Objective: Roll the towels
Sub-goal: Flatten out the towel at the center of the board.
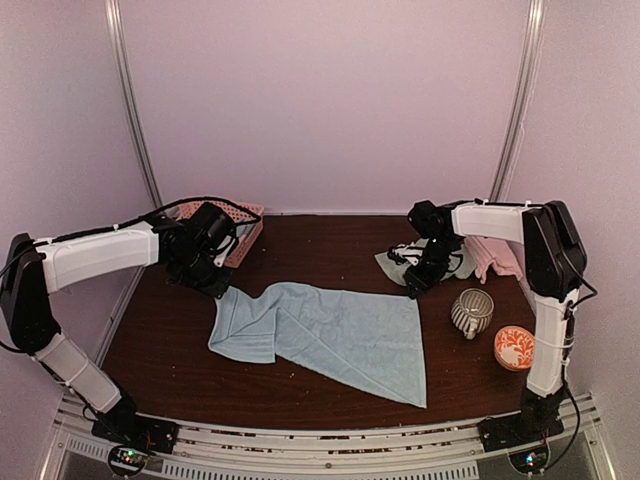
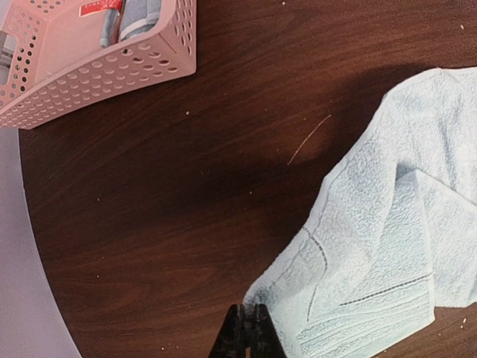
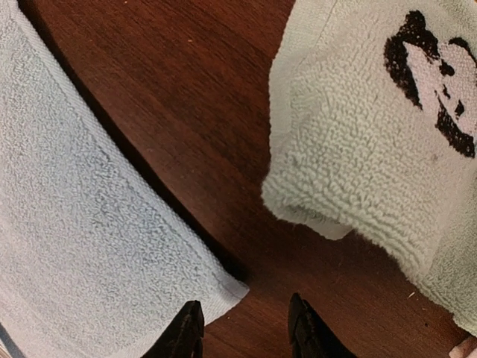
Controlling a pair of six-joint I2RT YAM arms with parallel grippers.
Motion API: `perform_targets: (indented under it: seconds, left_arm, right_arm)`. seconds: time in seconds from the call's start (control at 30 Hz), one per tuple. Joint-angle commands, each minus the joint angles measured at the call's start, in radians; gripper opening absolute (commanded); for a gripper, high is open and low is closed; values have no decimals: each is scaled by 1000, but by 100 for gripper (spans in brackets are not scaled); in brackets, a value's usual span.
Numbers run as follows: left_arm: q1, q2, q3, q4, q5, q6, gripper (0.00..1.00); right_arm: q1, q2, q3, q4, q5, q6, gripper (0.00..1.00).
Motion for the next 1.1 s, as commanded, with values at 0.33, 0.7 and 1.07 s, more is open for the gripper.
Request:
perform_targets:
  seconds: [0.33,0.7,1.07]
  left_arm:
    - [9,-4,-30,132,-10,-14,0]
    - [28,8,5,121,-89,37,0]
    - [76,-157,253,-17,-277,99,0]
  right_arm:
    - [-8,75,-43,92,-9,-23,34]
    - [-8,49,26,47,-15,-26,0]
    - [-85,-259,244,24,-158,-29,0]
